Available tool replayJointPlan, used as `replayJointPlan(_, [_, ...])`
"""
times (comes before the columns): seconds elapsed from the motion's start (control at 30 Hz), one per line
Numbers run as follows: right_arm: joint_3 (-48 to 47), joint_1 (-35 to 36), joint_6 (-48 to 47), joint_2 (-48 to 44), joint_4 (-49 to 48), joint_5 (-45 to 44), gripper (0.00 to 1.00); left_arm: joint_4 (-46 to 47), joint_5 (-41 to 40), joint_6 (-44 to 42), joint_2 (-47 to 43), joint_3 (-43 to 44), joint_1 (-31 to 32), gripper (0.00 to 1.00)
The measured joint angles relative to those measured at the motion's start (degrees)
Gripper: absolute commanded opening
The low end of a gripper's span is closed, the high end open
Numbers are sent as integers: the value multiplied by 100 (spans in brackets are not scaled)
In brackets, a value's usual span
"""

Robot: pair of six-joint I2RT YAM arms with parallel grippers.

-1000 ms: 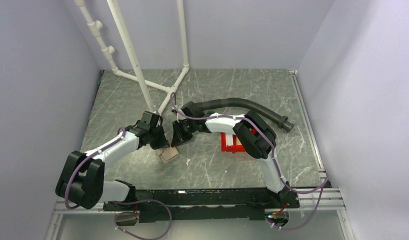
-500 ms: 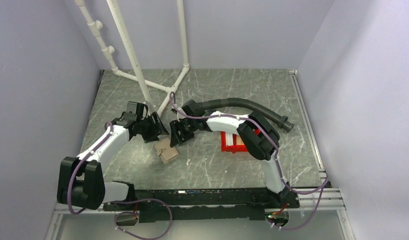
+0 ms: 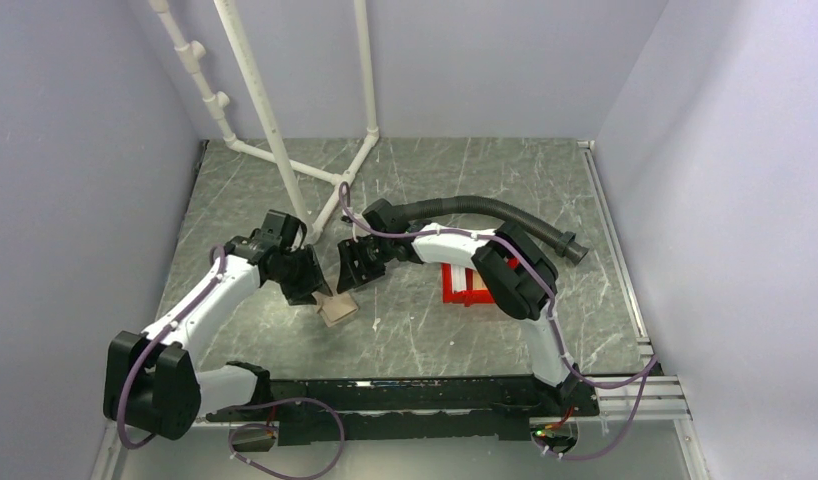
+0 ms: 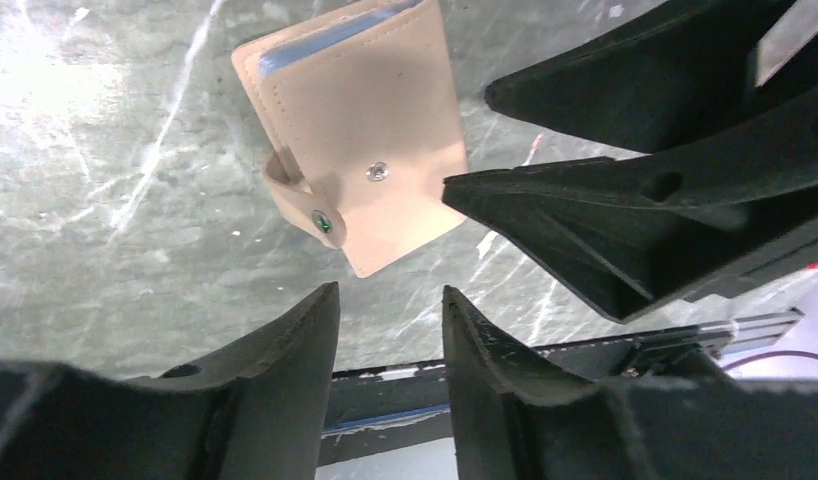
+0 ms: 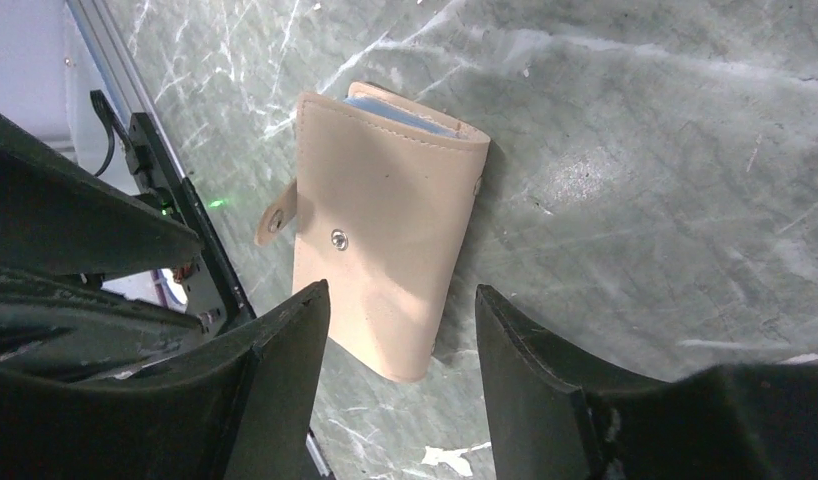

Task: Put the credit cards into the card holder
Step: Close the card holder at the center of the board.

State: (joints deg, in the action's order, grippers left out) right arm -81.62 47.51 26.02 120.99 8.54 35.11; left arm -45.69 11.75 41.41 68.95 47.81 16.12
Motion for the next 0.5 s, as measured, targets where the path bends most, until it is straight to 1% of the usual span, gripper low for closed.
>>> replayJointPlan(0.1, [0, 0, 9, 11, -9, 7, 56, -98, -157, 140, 85, 2, 125, 41])
replayJointPlan(0.23, [2, 0, 9, 11, -48, 9, 55, -262, -420, 258, 317, 44, 168, 45])
replayJointPlan(0.27, [4, 0, 9, 11, -57, 9, 55, -299, -472, 286, 363, 52, 173, 44])
replayJointPlan(0.37, [15, 0, 9, 11, -92, 9, 54, -369, -610, 328, 439, 98, 179, 34])
replayJointPlan(0.5, [17, 0, 9, 11, -107, 11, 54, -352, -673, 345, 564, 177, 186, 31])
